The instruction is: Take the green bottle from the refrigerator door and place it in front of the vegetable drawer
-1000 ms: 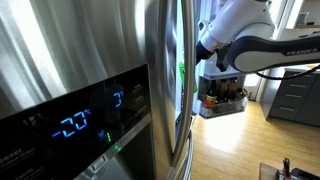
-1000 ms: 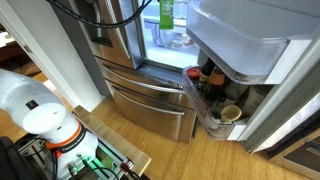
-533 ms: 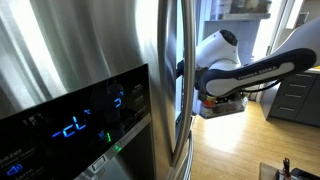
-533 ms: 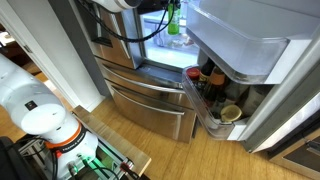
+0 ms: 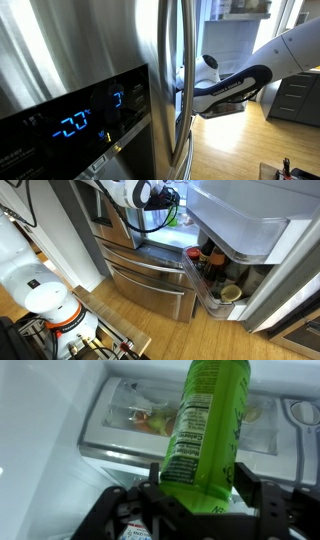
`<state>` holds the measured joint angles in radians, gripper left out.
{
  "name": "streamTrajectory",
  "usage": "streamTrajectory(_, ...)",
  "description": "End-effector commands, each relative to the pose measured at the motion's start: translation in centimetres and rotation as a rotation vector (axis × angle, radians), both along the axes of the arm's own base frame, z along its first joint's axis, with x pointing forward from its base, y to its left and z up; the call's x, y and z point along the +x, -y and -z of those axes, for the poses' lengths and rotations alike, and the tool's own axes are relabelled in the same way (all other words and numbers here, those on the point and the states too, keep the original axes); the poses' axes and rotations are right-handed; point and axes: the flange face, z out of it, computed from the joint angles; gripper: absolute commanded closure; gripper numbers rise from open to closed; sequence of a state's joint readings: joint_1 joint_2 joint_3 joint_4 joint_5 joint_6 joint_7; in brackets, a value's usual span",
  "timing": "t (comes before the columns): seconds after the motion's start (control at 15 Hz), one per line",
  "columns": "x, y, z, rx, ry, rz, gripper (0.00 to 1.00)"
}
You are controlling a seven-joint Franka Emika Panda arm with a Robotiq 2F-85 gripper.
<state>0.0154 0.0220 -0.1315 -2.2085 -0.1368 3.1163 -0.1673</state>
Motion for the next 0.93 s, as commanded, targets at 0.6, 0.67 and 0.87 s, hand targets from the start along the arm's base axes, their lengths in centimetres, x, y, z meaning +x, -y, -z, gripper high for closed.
streamTrajectory(0.6,3.7,2.2,6.9,-0.061,-0.022,-0.023,0.51)
streamTrajectory(0.67,3.7,2.5,7.3,-0.063,-0.026,-0.020,0.51)
streamTrajectory(0.87,3.9,2.6,8.3,-0.057,-0.019,-0.018,0.51)
